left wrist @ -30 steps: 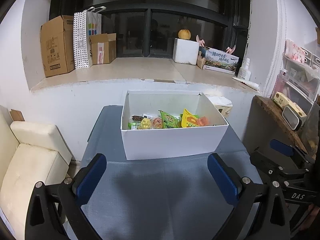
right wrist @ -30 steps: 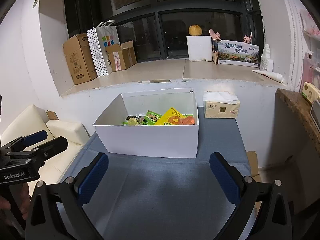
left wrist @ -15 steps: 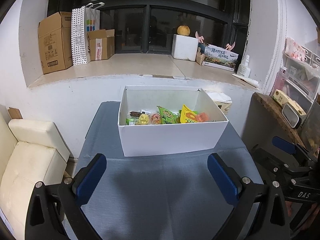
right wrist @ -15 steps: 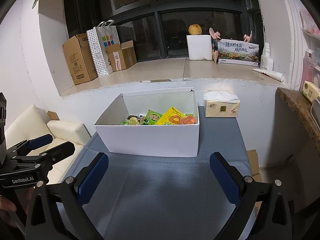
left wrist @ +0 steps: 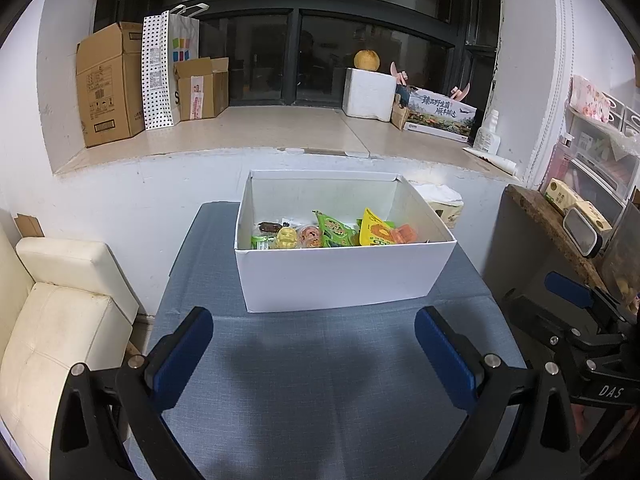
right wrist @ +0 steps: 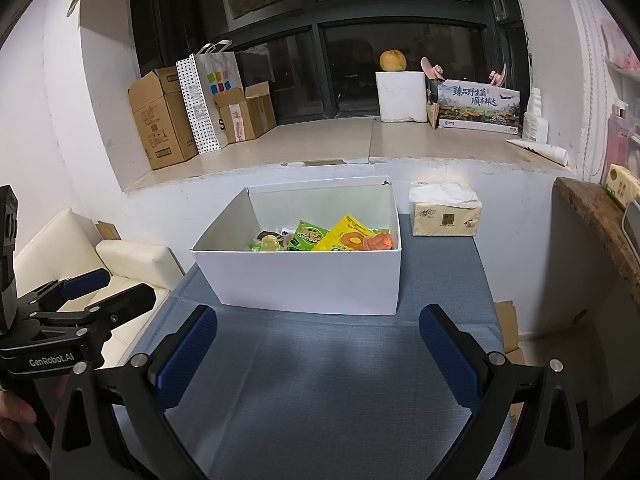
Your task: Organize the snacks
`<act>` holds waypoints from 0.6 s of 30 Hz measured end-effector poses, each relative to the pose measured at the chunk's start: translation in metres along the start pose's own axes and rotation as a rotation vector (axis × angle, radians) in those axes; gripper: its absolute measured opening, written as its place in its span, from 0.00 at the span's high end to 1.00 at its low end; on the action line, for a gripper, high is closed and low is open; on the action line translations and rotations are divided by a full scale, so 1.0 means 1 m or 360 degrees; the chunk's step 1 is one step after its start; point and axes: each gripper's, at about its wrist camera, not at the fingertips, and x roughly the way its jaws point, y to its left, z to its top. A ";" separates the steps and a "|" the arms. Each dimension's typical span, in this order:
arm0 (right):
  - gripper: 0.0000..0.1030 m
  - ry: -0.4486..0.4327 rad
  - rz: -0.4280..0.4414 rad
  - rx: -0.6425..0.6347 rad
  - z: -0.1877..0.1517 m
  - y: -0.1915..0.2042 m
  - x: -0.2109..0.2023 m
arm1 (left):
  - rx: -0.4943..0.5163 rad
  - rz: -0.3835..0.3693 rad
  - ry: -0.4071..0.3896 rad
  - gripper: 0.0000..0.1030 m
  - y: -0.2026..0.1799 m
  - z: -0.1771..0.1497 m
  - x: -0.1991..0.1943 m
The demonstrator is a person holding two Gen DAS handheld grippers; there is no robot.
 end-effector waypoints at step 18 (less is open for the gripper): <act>0.00 0.0013 0.0010 -0.0003 0.000 0.001 0.000 | -0.0002 -0.0005 0.0006 0.00 -0.001 0.000 0.001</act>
